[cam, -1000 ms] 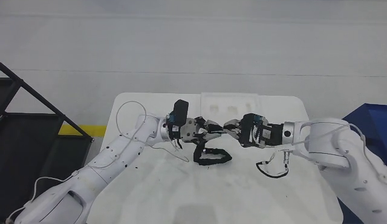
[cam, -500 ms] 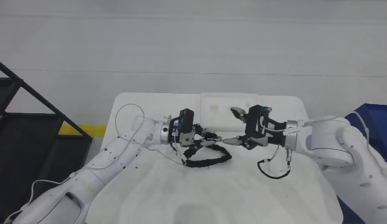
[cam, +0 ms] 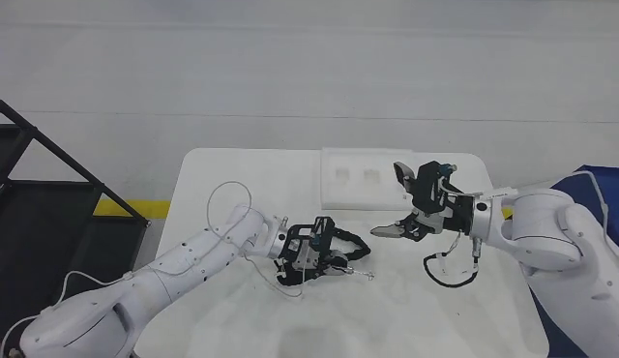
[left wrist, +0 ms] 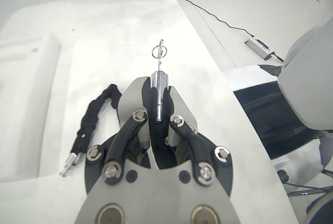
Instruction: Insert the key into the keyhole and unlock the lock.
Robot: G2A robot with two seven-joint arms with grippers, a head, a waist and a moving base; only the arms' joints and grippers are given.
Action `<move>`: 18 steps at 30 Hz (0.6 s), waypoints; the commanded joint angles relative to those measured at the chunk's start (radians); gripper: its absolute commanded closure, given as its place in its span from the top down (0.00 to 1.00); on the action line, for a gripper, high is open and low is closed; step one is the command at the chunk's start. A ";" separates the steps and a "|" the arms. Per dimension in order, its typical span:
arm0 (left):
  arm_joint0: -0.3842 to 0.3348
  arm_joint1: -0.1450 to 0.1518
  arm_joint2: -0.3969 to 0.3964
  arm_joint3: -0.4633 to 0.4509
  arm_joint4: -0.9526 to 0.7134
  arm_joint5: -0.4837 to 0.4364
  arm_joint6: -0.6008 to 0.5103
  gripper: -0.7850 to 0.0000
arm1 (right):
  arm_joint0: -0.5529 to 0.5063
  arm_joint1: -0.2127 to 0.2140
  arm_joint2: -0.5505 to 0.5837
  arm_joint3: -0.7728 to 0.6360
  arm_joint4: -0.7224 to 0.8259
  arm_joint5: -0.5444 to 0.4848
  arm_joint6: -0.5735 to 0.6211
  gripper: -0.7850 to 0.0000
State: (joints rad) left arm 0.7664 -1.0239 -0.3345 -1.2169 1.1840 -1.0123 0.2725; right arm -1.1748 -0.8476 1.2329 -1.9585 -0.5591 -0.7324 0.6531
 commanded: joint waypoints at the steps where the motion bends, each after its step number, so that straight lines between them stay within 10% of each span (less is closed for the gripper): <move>1: -0.011 -0.008 0.036 0.018 -0.018 0.000 -0.023 0.00 | -0.006 0.001 0.007 0.004 0.007 -0.005 0.000 1.00; 2: -0.015 -0.013 0.050 0.028 -0.030 0.000 -0.029 0.00 | -0.008 0.002 0.010 0.006 0.008 -0.006 0.001 1.00; 3: -0.021 -0.018 0.063 0.039 -0.037 0.000 -0.037 0.20 | -0.010 0.003 0.013 0.008 0.010 -0.009 0.001 1.00; 5: -0.029 -0.027 0.083 0.061 -0.059 0.000 -0.041 1.00 | -0.015 0.004 0.018 0.013 0.015 -0.011 -0.002 1.00; 18: -0.153 -0.050 0.153 0.120 -0.099 0.000 0.134 1.00 | 0.020 0.001 0.017 0.103 0.015 -0.062 -0.038 1.00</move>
State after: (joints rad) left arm 0.6331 -1.0751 -0.1856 -1.1006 1.0828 -1.0123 0.3774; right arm -1.1629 -0.8454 1.2501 -1.8707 -0.5413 -0.7871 0.6233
